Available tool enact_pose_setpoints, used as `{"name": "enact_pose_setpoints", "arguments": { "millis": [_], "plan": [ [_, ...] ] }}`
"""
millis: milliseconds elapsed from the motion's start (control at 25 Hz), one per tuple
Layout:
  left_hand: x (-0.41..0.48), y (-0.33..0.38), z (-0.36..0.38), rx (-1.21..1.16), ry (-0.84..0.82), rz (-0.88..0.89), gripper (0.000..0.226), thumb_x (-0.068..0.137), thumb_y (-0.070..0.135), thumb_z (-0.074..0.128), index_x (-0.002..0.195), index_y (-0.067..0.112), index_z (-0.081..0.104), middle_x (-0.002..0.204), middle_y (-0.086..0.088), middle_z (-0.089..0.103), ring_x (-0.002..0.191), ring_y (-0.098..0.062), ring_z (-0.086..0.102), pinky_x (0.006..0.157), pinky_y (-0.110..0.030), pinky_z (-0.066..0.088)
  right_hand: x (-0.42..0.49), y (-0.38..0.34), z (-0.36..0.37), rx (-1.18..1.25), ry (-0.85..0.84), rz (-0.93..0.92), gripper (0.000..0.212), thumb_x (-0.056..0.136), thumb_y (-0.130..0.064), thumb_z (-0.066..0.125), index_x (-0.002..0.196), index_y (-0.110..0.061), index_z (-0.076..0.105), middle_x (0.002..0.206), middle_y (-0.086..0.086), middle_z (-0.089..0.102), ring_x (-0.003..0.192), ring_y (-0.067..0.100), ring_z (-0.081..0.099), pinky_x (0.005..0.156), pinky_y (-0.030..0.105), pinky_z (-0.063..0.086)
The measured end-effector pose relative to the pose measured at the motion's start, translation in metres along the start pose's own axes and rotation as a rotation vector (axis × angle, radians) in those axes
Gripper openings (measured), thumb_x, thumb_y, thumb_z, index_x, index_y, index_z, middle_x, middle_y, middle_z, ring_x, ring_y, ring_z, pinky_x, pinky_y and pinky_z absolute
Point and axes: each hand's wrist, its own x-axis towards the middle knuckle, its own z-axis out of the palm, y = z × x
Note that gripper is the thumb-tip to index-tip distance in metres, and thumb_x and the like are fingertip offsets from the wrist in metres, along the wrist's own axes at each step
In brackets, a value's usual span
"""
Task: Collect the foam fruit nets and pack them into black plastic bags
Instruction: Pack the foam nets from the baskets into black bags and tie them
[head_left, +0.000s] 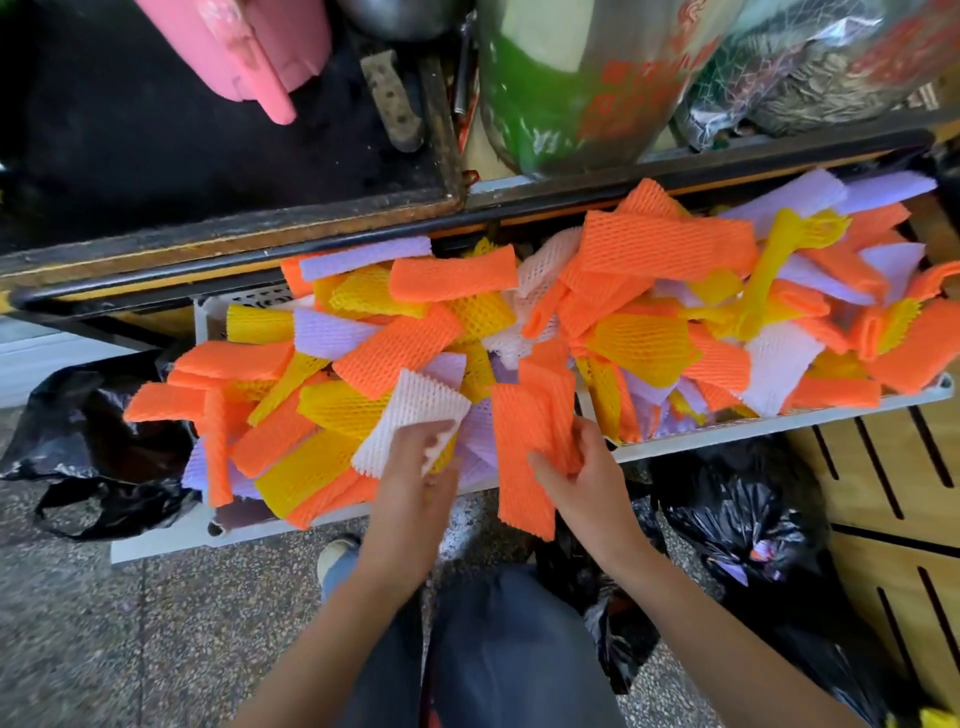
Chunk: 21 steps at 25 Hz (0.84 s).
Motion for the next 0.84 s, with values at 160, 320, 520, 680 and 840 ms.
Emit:
{"name": "enact_pose_setpoints", "arguments": {
  "millis": [160, 320, 520, 680, 840],
  "plan": [
    [0.035, -0.044, -0.016, 0.479, 0.18, -0.123, 0.054, 0.082, 0.011, 0.071, 0.129, 0.004, 0.047, 0.122, -0.018, 0.048, 0.116, -0.036, 0.044, 0.093, -0.039, 0.034, 0.01, 0.015, -0.019, -0.057, 0.025, 0.013, 0.053, 0.086, -0.025, 0.065, 0.131, -0.012, 0.04, 0.117, 0.002, 0.058, 0.101, 0.013, 0.06, 0.078, 0.017, 0.048],
    [0.047, -0.063, -0.014, 0.681, 0.139, -0.172, 0.044, 0.08, 0.017, 0.071, 0.119, 0.004, 0.055, 0.11, -0.018, 0.059, 0.104, -0.04, 0.051, 0.082, -0.047, 0.037, 0.014, 0.024, -0.026, -0.113, 0.014, 0.003, 0.053, 0.087, -0.026, 0.065, 0.13, -0.012, 0.039, 0.116, -0.003, 0.055, 0.103, 0.013, 0.059, 0.086, 0.028, 0.05],
    [0.029, -0.022, -0.002, 0.427, 0.303, 0.107, 0.021, 0.084, 0.022, 0.053, 0.102, 0.012, 0.05, 0.096, -0.006, 0.048, 0.081, -0.022, 0.047, 0.059, -0.029, 0.03, 0.007, 0.021, -0.015, -0.041, 0.146, -0.024, 0.047, 0.086, -0.024, 0.066, 0.122, -0.011, 0.038, 0.098, -0.019, 0.053, 0.082, -0.013, 0.057, 0.068, 0.004, 0.043],
    [0.01, 0.005, 0.042, 0.26, -0.066, 0.351, 0.032, 0.083, 0.022, 0.047, 0.116, 0.021, 0.047, 0.108, 0.004, 0.045, 0.098, -0.011, 0.048, 0.078, -0.013, 0.035, -0.016, 0.018, 0.002, 0.236, 0.145, -0.103, 0.04, 0.085, -0.034, 0.066, 0.115, -0.024, 0.04, 0.105, -0.011, 0.059, 0.094, -0.009, 0.059, 0.079, 0.012, 0.047],
    [-0.01, 0.012, 0.093, 0.146, -0.387, 0.435, 0.041, 0.087, 0.023, 0.048, 0.128, 0.015, 0.052, 0.125, 0.003, 0.047, 0.119, -0.008, 0.044, 0.103, -0.012, 0.03, -0.041, 0.044, -0.018, 0.501, 0.35, -0.093, 0.044, 0.079, -0.025, 0.066, 0.116, -0.019, 0.042, 0.105, -0.01, 0.063, 0.094, -0.004, 0.062, 0.077, 0.012, 0.048]
  ]
}}
